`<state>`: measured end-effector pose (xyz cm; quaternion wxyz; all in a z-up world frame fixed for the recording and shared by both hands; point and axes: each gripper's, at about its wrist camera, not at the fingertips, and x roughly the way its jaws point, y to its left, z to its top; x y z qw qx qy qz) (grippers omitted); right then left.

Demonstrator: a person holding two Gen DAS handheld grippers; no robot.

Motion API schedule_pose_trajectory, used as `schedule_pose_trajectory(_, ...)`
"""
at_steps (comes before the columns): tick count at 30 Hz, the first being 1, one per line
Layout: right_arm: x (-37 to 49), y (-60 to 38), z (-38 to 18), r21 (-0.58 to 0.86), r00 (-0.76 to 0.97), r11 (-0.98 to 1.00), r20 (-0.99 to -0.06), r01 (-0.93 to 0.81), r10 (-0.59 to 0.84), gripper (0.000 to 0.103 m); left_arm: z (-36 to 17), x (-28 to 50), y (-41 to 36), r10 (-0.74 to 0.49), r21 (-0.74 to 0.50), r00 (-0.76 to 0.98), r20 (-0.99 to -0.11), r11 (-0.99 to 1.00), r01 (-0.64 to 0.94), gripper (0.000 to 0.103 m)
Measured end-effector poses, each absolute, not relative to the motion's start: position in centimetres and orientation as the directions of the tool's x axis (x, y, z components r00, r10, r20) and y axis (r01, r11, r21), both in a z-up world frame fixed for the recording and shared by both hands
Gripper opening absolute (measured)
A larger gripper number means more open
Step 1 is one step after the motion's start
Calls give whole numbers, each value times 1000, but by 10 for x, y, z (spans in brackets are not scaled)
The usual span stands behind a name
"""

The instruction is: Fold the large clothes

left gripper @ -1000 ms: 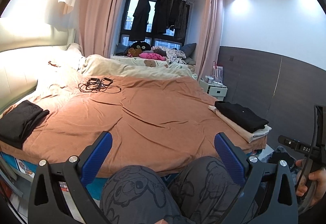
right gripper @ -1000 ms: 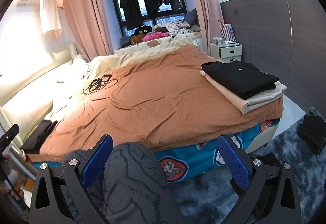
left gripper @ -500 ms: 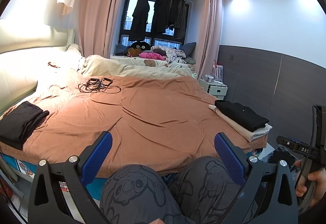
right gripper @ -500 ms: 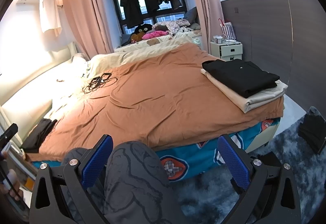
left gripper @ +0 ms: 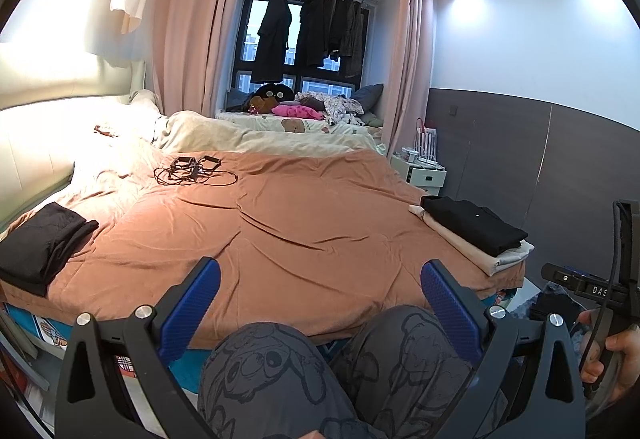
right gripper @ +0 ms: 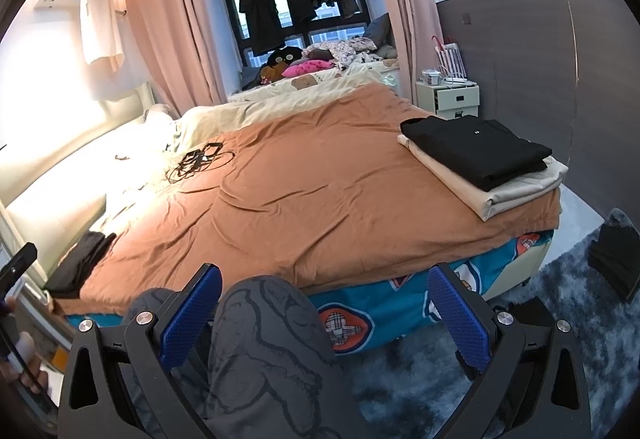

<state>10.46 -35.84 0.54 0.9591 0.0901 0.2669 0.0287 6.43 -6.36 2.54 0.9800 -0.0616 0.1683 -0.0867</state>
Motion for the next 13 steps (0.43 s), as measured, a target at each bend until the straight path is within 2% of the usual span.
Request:
schedule_pose_trajectory(7,103,-356,5,179,856,984,-506,-14,104,103,29,57,-64,-168,-116,939,-299,984,138,102)
schedule_pose_trajectory(13,106,-350,10,178,862,984,-494,-29,115,103,32,65,-58,-154,-134,941,-302,984,118,102)
